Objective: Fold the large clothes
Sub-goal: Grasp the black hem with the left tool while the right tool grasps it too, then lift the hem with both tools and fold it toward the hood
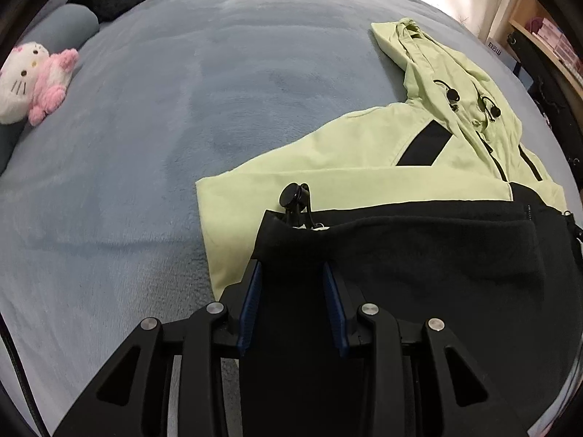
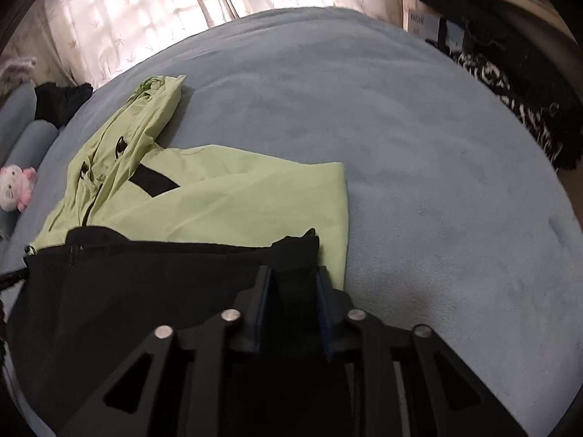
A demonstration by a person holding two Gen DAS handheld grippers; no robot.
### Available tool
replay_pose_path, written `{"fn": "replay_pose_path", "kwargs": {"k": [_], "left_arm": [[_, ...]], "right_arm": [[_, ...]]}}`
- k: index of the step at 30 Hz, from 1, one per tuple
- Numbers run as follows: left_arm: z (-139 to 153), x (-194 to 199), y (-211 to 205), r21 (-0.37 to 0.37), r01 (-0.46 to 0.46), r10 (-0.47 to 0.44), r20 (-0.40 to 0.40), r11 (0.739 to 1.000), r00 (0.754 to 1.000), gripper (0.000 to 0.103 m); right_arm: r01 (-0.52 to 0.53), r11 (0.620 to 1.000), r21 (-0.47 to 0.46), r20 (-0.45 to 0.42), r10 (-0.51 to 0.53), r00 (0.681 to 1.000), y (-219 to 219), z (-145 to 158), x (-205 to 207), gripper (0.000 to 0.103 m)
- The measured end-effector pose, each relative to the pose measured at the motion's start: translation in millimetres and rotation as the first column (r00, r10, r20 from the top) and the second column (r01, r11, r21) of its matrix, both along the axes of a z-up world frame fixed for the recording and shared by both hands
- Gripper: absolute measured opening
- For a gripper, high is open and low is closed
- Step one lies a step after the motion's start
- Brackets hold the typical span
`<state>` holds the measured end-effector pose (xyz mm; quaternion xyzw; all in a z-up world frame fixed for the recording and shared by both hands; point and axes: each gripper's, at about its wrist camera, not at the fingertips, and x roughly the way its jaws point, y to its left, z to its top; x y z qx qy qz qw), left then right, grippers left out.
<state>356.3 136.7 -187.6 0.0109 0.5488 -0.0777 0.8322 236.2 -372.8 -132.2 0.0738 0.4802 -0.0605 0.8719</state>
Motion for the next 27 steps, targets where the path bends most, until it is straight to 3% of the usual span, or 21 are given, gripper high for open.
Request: {"fn": "replay_pose_path", "kwargs": {"k": [2, 3, 6, 8, 14, 18, 20, 24, 27], "left_arm": [[0.3, -2.2, -0.9, 0.002, -0.014, 0.014, 0.01, 1.0, 1.0, 0.025], [0.4, -3.9, -1.9, 0.017, -0.029, 0.028, 0.02, 0.999, 0.999, 0.01], [4.5, -11.8, -8.9, 0.076, -0.051, 0.046, 0.059, 0.996, 0.997, 0.004], [13.9, -21.6, -11.9, 0.119, -0.074, 0.062, 0.108, 0.99, 0.992, 0.003], [62.3, -46.6, -4.3, 0.071, -0.179, 0.157, 0.239, 0.981, 0.958, 0.002], [92.8, -43.4, 7.0, 0.034, -0.263, 0.239, 0.314, 0.964, 0.919, 0.002], [98.6, -33.3, 13.1, 0.065, -0.32, 0.279, 0.35, 0.945, 0.894, 0.0], [79.5, -3.4, 29.7, 0.06, -0.38, 0.346, 0.306, 0.923, 0.887, 0.0], [51.6, 11.9, 29.4, 0.032, -0.342, 0.326, 0.231, 0.939, 0.917, 0.0]], "right_arm": [[0.001, 0.999, -0.046, 0.016, -0.001, 1.0, 6.9, 1.6, -4.1, 0.015], [0.004, 0.998, -0.061, 0.025, -0.002, 1.0, 9.4, 2.9, -6.7, 0.013], [0.02, 0.992, -0.128, 0.084, -0.01, 0.996, 17.8, 14.2, -20.6, 0.011], [0.032, 0.987, -0.16, 0.129, -0.012, 0.992, 21.9, 24.2, -27.7, 0.011], [0.056, 0.983, -0.175, 0.293, -0.003, 0.956, 28.8, 71.0, -42.6, 0.011], [0.08, 0.979, -0.186, 0.376, -0.004, 0.927, 35.2, 98.1, -26.7, 0.011], [0.102, 0.978, -0.182, 0.393, -0.023, 0.919, 35.3, 103.4, -10.9, 0.01], [0.127, 0.983, -0.131, 0.353, -0.074, 0.933, 30.7, 84.4, 35.1, 0.01], [0.111, 0.978, -0.174, 0.277, -0.059, 0.959, 38.5, 54.3, 62.6, 0.011]]}}
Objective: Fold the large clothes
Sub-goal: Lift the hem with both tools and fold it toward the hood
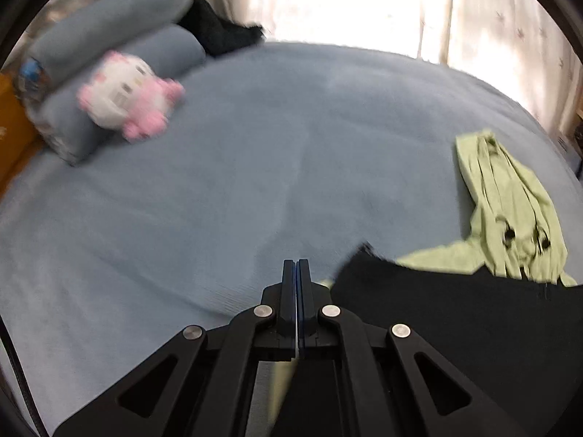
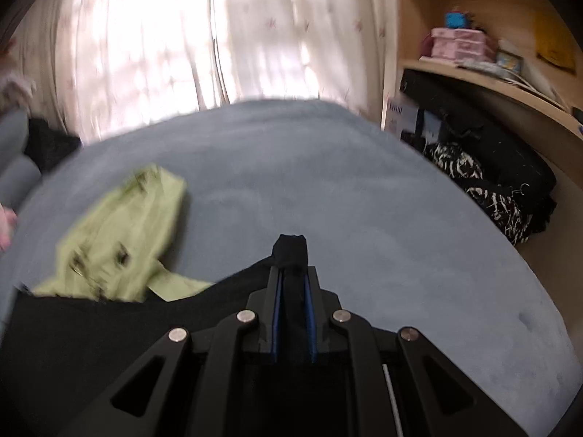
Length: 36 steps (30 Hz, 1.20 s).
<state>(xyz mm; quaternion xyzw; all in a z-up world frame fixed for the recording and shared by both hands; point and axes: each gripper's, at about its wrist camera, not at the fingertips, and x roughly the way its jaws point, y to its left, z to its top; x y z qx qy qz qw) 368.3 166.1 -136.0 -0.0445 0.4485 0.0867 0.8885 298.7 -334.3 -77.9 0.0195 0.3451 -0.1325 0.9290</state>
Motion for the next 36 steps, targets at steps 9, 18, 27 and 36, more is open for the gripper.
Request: {"fn": "replay_pose_path", "kwargs": {"k": [9, 18, 27, 36], "left_arm": [[-39.9, 15.9, 9.7, -0.166, 0.161, -0.173, -0.063, 0.973, 0.983, 0.052], [-69.4, 45.7, -6.0, -0.16, 0.237, -0.257, -0.118, 0.958, 0.959, 0.056], [-23.5, 17.7, -17.1, -0.054, 0.196, -0.19, 0.091, 0.979, 0.978, 0.009], [-73.8, 38.4, -29.5, 0.037, 0.123, -0.123, -0.008, 0.992, 0.992, 0.016]], "right_arm": [[-0.008, 0.998, 0.067, -0.071, 0.013, 0.997, -16.5, -40.1, 5.4, 0.011], [-0.005, 0.995, 0.1, -0.095, 0.014, 0.995, -20.7, -53.5, 5.6, 0.011], [-0.038, 0.993, 0.107, -0.052, 0.044, 0.998, -12.7, -43.9, 4.8, 0.011], [0.031, 0.992, 0.12, -0.165, -0.011, 0.986, -17.3, -77.1, 35.7, 0.019]]}}
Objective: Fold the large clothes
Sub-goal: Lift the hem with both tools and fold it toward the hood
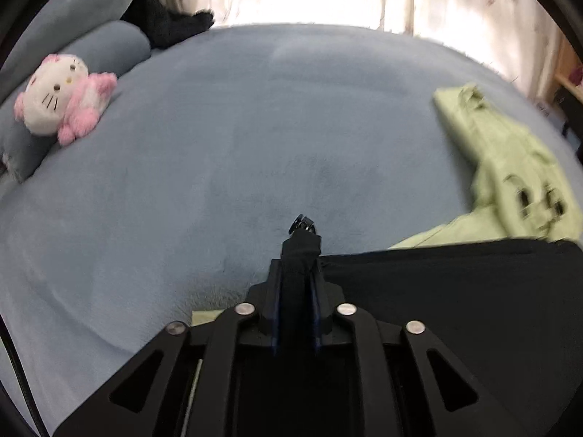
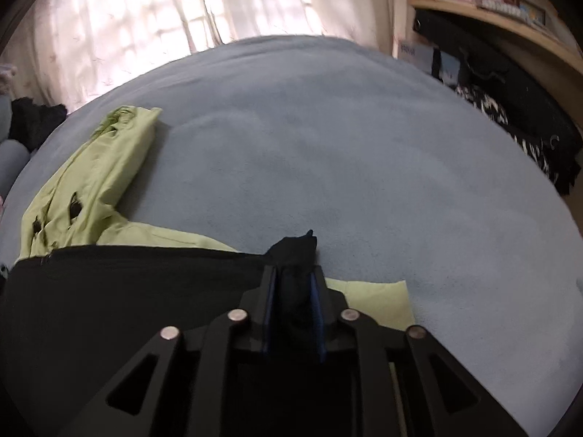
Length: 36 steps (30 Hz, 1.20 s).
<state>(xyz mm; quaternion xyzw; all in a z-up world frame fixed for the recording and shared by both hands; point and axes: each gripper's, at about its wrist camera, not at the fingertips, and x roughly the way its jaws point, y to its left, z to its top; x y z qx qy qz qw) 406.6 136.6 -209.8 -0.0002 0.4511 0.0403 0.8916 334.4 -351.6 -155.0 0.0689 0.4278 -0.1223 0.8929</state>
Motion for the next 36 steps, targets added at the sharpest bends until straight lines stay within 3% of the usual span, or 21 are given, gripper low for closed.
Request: {"fn": "replay_pose_path", "kwargs": {"k": [4, 6, 10, 13, 16, 19, 22, 24, 27, 31, 36], "left_arm": [[8.1, -0.9, -3.5, 0.039, -0.037, 0.037, -0.001, 0.999, 0.999, 0.023], [21.0, -7.9, -0.2, 0.019, -0.061, 0.061, 0.002, 0.998, 0.998, 0.024], [54.8, -40.9, 2.3, -0.03, -0.06, 0.062, 0.063, 0.998, 0.996, 0.026], [78.0, -78.0, -16.4, -0.031, 0.037, -0.034, 0.102, 0.999, 0.994, 0.026], [87.3, -125.2, -48.0, -0.04, 0.173, -0.168, 0.105, 0.984, 0.98, 0.026], [79.5, -169.5, -83.2, -0.097, 0.31, -0.305, 0.069, 0.946, 0.95, 0.026], [60.5, -192.5, -115.7, -0.096, 0.398, -0.397, 0.03, 0.912, 0.917, 0.026], [41.2, -189.0, -131.8, -0.068, 0.407, -0.409, -0.011, 0.911, 0.913, 0.026], [21.7, -170.3, -140.2, -0.052, 0.382, -0.384, -0.029, 0.923, 0.923, 0.026], [22.8, -138.1, -143.3, -0.064, 0.321, -0.322, -0.02, 0.945, 0.946, 0.026], [23.7, -86.9, -131.4, -0.122, 0.205, -0.212, -0.05, 0.971, 0.976, 0.026]], "right_arm": [[0.024, 0.999, 0.029, 0.004, -0.024, 1.0, -5.7, 14.5, -1.5, 0.02], [0.038, 0.999, 0.024, 0.048, -0.039, 0.998, -2.1, 32.5, -13.8, 0.023], [-0.043, 0.998, 0.044, 0.123, 0.038, 0.992, 23.8, 61.1, -49.2, 0.023], [-0.163, 0.982, 0.093, 0.111, 0.153, 0.982, 56.4, 67.7, -82.0, 0.023], [-0.288, 0.947, 0.142, 0.074, 0.28, 0.957, 95.9, 63.6, -117.6, 0.023], [-0.395, 0.905, 0.16, 0.05, 0.392, 0.919, 135.6, 56.8, -148.3, 0.023], [-0.483, 0.859, 0.167, 0.016, 0.488, 0.873, 171.9, 42.2, -161.6, 0.023], [-0.508, 0.851, 0.135, -0.028, 0.516, 0.856, 190.1, 27.5, -154.5, 0.023], [-0.481, 0.864, 0.147, -0.075, 0.494, 0.866, 194.3, 7.7, -123.3, 0.023], [-0.441, 0.881, 0.169, -0.047, 0.455, 0.889, 187.0, 8.9, -82.3, 0.022], [-0.376, 0.918, 0.127, -0.03, 0.383, 0.923, 178.9, 11.2, -28.4, 0.022]]}}
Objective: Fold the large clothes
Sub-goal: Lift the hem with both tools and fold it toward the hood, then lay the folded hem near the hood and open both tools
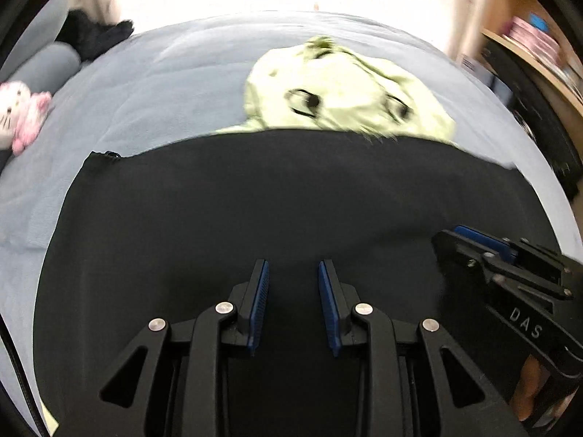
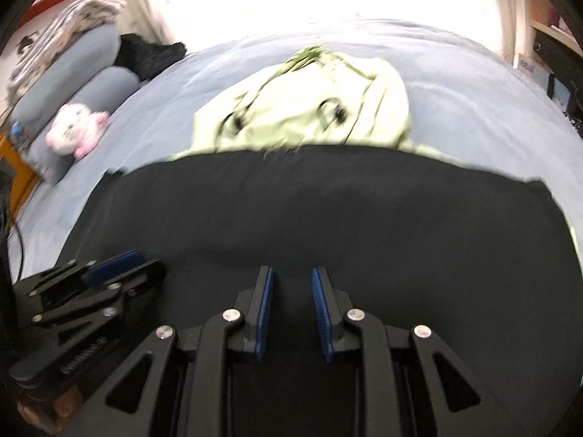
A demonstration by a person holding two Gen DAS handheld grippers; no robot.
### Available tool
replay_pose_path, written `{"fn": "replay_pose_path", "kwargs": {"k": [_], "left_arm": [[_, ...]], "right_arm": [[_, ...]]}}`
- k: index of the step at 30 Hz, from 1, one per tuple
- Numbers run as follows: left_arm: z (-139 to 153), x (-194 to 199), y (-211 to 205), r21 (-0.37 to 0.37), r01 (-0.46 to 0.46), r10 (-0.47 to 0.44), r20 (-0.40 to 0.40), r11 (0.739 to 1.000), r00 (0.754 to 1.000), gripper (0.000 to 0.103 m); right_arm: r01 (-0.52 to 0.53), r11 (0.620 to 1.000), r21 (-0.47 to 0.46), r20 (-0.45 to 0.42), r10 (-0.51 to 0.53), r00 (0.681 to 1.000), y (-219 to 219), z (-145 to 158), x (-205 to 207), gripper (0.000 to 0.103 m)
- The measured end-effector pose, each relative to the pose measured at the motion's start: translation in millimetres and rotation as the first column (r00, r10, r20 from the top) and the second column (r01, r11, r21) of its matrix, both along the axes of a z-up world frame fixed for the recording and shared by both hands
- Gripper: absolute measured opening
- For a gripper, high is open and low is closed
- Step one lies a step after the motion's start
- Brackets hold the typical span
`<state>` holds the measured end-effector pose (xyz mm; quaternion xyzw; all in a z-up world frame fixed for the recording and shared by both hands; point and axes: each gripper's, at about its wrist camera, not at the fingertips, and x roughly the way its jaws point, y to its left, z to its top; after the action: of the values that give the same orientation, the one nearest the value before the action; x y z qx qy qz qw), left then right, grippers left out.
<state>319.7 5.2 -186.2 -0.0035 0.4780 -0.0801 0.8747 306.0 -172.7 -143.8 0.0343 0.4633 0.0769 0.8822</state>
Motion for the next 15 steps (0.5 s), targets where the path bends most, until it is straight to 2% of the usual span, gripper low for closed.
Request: {"fn": "replay_pose_path", "kwargs": {"k": [4, 6, 7, 10, 11, 12, 13, 14, 15], "left_arm": [[-2.5, 32.1, 31.7, 0.044, -0.11, 0.109, 0.025, 0.993, 0.994, 0.026], [-7.3, 45.3, 60.2, 0.071, -0.177, 0.175, 0.035, 0.982, 0.984, 0.027], [-9.0, 50.2, 74.6, 0.081, -0.199, 0.197, 0.039, 0.977, 0.98, 0.029], [-14.2, 60.6, 119.5, 0.114, -0.295, 0.29, 0.053, 0.949, 0.955, 0.029], [-15.6, 59.8, 135.9, 0.098, -0.319, 0.315, 0.048, 0.943, 0.948, 0.029], [-17.1, 55.3, 152.0, 0.067, -0.341, 0.339, 0.041, 0.938, 0.94, 0.029], [-19.4, 55.7, 159.9, 0.059, -0.364, 0.362, 0.038, 0.93, 0.931, 0.029], [-22.0, 58.0, 170.4, 0.045, -0.376, 0.375, 0.03, 0.925, 0.926, 0.029], [-21.5, 57.1, 173.3, 0.04, -0.383, 0.382, 0.024, 0.923, 0.924, 0.029]], "right_arm": [[0.09, 0.995, -0.045, 0.037, -0.089, 0.995, -27.5, -0.5, 21.0, 0.02], [0.171, 0.985, -0.019, 0.039, -0.17, 0.985, -62.3, 1.0, 26.4, 0.02], [0.21, 0.977, -0.035, 0.049, -0.208, 0.977, -78.3, 2.0, 25.7, 0.02], [0.352, 0.921, -0.164, 0.077, -0.344, 0.936, -132.6, 1.1, 21.9, 0.02], [0.392, 0.901, -0.184, 0.074, -0.385, 0.92, -152.4, -1.8, 19.1, 0.019], [0.414, 0.896, -0.158, 0.059, -0.41, 0.91, -170.7, -4.7, 15.7, 0.018], [0.434, 0.899, -0.053, 0.027, -0.433, 0.901, -195.3, -6.0, 8.3, 0.015], [0.46, 0.888, -0.014, 0.01, -0.459, 0.888, -207.0, -5.1, 4.0, 0.011], [0.493, 0.87, -0.014, -0.005, -0.493, 0.87, -216.0, -2.4, -0.9, 0.011]]}}
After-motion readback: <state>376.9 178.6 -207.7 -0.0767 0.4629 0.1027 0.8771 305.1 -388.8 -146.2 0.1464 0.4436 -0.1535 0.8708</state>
